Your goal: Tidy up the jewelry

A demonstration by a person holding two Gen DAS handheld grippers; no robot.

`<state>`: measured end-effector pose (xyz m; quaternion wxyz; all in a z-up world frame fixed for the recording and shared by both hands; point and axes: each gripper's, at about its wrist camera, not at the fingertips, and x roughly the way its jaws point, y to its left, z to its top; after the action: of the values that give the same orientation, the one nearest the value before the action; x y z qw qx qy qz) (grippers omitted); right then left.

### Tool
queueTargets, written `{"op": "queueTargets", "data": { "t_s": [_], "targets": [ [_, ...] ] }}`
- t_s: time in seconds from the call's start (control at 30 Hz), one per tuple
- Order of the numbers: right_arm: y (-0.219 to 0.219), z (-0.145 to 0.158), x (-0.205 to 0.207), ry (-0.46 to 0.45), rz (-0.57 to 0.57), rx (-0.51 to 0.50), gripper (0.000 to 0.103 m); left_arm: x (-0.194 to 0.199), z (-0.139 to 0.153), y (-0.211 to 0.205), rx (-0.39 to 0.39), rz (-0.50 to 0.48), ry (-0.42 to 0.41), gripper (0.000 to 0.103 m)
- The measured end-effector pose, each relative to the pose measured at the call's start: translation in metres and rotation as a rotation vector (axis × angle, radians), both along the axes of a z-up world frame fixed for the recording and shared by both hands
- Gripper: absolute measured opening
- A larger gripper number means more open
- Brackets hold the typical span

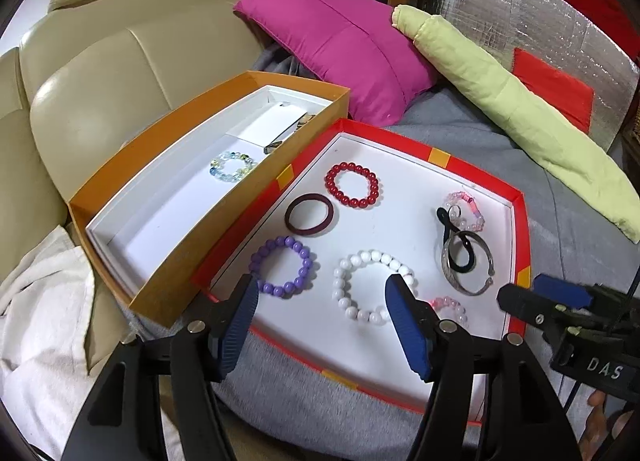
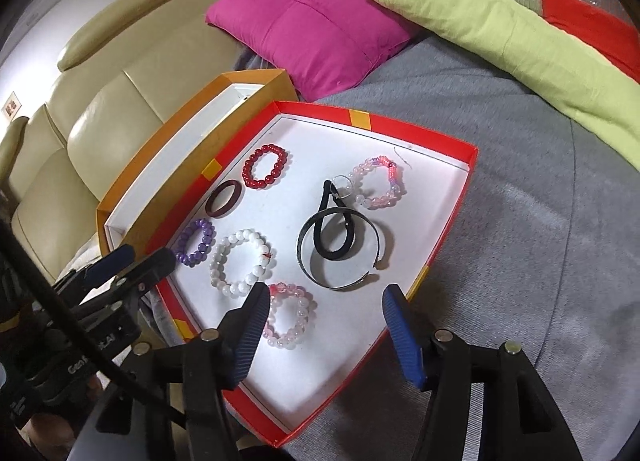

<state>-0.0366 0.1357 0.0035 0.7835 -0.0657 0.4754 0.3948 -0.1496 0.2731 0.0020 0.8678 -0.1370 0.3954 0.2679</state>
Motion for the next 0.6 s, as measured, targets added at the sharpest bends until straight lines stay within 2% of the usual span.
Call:
{"op": "queueTargets", "data": {
  "t_s": [0.13, 0.23, 0.47, 0.6],
  "targets": [
    [-0.003, 0.012, -0.006, -0.063, -0.001, -0.013, 0.071, -0.007, 0.005, -0.006, 0.027, 0.018, 0.003, 0.071],
    [-0.006, 0.022, -0.010, -0.126, -0.010, -0.028, 0.080, -0.011, 0.010, -0.011, 0.054, 0.029, -0.001, 0.078],
    [-0.012, 0.037, -0.014, -0.234, -0.046, -0.058, 0.089, -0.019, 0.018, -0.020, 0.097, 0.060, -0.002, 0.079],
    [-0.014, 0.039, -0.017, -0.272, -0.045, -0.075, 0.089, -0.023, 0.021, -0.022, 0.107, 0.078, -0.004, 0.079]
  ]
}}
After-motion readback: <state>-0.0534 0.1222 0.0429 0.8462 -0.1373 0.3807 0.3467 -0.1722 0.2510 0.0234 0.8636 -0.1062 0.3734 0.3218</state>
